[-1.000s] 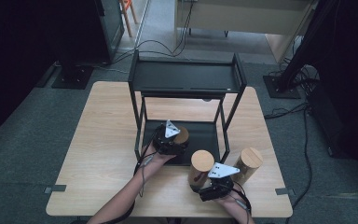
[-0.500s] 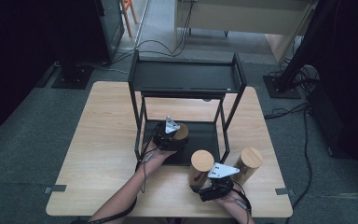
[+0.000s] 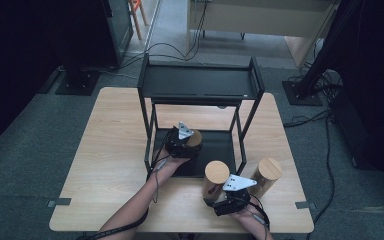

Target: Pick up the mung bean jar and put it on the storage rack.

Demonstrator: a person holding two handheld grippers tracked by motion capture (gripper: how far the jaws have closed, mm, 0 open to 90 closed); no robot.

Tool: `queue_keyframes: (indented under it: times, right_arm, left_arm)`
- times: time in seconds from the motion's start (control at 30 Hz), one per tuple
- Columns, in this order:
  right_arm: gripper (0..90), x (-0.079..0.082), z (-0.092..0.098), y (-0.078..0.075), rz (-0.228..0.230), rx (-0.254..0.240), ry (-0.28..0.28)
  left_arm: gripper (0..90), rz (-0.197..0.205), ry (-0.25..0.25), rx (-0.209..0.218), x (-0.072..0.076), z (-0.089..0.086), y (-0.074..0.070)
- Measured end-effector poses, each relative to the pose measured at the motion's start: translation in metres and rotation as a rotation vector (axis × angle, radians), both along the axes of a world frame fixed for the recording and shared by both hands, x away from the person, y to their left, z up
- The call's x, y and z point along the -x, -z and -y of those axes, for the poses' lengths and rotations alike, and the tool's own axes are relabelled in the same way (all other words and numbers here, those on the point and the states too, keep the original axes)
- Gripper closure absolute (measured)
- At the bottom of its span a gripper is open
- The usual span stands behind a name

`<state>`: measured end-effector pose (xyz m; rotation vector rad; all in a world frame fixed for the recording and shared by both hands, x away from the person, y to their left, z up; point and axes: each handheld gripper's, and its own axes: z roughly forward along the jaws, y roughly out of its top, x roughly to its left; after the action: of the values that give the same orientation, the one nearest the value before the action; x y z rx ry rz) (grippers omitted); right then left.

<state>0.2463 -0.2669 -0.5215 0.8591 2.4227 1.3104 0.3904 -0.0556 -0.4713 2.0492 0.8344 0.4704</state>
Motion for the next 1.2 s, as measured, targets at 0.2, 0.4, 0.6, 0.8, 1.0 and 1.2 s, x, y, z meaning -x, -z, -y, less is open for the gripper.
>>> queue_keyframes:
  times: [0.2, 0.4, 0.6, 0.8, 1.0, 1.2]
  right_arm:
    - [11.6, 0.0, 0.0, 0.0, -0.003, 0.003, -0.002]
    - [11.6, 0.0, 0.0, 0.0, -0.005, 0.001, -0.003]
    - [11.6, 0.0, 0.0, 0.0, -0.005, 0.001, -0.004]
    - [11.6, 0.0, -0.001, 0.0, -0.006, 0.003, -0.004]
    - [11.6, 0.0, -0.001, 0.0, -0.007, 0.005, -0.005]
    - [11.6, 0.001, -0.001, 0.0, -0.009, 0.011, -0.005]
  left_arm:
    - [25.5, -0.001, -0.001, -0.014, -0.003, 0.002, 0.002]
    - [25.6, 0.011, -0.01, -0.021, -0.006, 0.005, 0.005]
    - [25.5, 0.018, -0.015, -0.02, -0.01, 0.007, 0.006]
    - [25.5, 0.009, -0.015, -0.027, -0.015, 0.007, 0.006]
    - [25.5, 0.006, -0.014, -0.025, -0.018, 0.008, 0.006]
    - [25.5, -0.025, -0.005, 0.004, -0.022, 0.007, 0.007]
